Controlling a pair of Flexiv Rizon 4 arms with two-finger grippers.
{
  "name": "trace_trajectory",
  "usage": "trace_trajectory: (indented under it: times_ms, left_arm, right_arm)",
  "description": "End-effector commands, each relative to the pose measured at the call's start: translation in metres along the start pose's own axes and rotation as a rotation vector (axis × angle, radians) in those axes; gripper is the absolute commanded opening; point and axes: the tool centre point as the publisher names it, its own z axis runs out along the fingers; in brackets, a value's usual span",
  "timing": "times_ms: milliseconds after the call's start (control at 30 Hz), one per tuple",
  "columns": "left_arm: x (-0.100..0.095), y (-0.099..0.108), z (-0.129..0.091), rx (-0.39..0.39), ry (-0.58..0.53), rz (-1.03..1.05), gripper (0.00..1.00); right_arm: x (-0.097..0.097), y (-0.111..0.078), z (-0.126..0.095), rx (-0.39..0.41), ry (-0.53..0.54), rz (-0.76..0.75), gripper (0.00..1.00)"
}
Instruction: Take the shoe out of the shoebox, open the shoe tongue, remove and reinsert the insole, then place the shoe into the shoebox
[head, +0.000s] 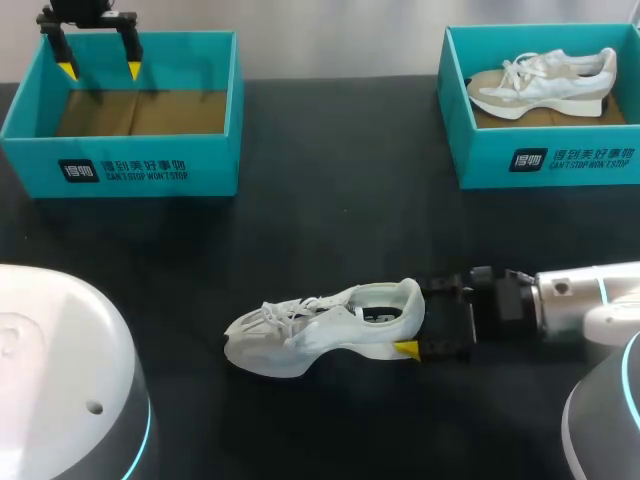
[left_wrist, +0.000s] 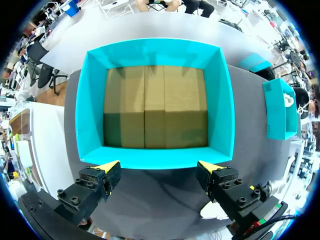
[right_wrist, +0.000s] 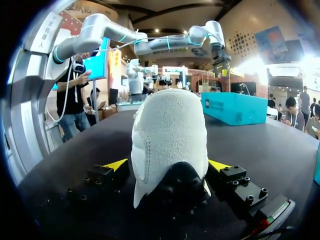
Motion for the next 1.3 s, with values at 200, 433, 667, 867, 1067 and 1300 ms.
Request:
trace_trajectory:
  times_ms: [200, 433, 667, 867, 1067, 1300]
  left_arm:
    - [0.0, 0.0, 0.0, 0.0, 0.0, 0.0, 1.0]
    - [0.0, 0.0, 0.0, 0.0, 0.0, 0.0, 1.0]
    - [0.0, 0.0, 0.0, 0.0, 0.0, 0.0, 1.0]
    - [0.0, 0.0, 0.0, 0.0, 0.0, 0.0, 1.0]
    - [0.0, 0.0, 0.0, 0.0, 0.0, 0.0, 1.0]
    - [0.0, 0.0, 0.0, 0.0, 0.0, 0.0, 1.0]
  right_arm:
    - [-0.004, -0.002, 0.012, 0.0, 0.019, -0.014, 1.0]
    - [-0.002, -0.004, 0.02, -0.002, 0.034, -0.017, 1.0]
    - [-0.002, -0.005, 0.024, -0.008, 0.045, -0.015, 1.0]
    - [-0.003, -0.004, 0.025, -0.008, 0.048, -0.017, 1.0]
    - [-0.004, -0.004, 0.028, -0.011, 0.06, -0.027, 1.0]
    - [-0.004, -0.005, 0.031, -0.014, 0.071, -0.028, 1.0]
